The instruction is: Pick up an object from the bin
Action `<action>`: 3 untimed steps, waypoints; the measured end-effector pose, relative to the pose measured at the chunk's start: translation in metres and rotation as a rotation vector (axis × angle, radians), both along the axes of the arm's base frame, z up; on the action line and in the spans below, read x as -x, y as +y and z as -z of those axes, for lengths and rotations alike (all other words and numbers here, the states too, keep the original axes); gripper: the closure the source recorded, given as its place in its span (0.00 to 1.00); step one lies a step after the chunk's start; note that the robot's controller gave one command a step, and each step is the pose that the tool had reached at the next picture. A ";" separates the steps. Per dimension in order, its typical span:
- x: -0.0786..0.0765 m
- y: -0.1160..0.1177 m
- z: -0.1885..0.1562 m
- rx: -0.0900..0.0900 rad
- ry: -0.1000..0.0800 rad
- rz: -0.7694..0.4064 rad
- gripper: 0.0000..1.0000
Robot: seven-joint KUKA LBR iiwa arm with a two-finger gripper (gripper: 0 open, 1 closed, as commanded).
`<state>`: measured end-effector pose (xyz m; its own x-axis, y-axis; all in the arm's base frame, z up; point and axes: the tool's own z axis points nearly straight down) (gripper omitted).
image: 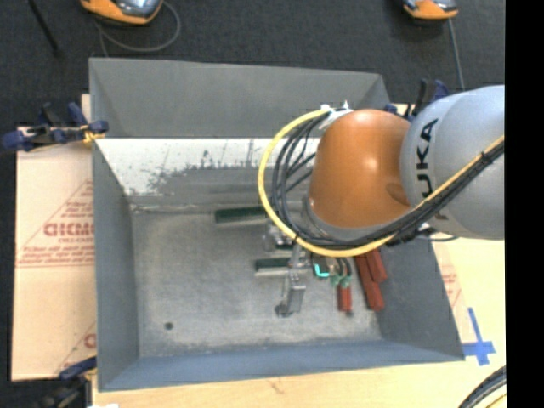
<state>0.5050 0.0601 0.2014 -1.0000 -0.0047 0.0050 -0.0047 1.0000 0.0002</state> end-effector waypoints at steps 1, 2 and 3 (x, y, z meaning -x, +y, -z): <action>-0.045 -0.033 0.135 0.001 -0.003 0.116 0.00; 0.001 -0.023 0.092 0.000 -0.007 -0.217 0.00; -0.035 -0.087 0.119 0.004 -0.010 -0.145 0.00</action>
Offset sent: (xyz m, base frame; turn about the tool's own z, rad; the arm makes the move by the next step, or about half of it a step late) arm 0.0451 -0.0313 -0.1314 0.1196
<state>0.5396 -0.0272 0.0823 -0.9888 -0.1494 -0.0044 -0.1494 0.9888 -0.0042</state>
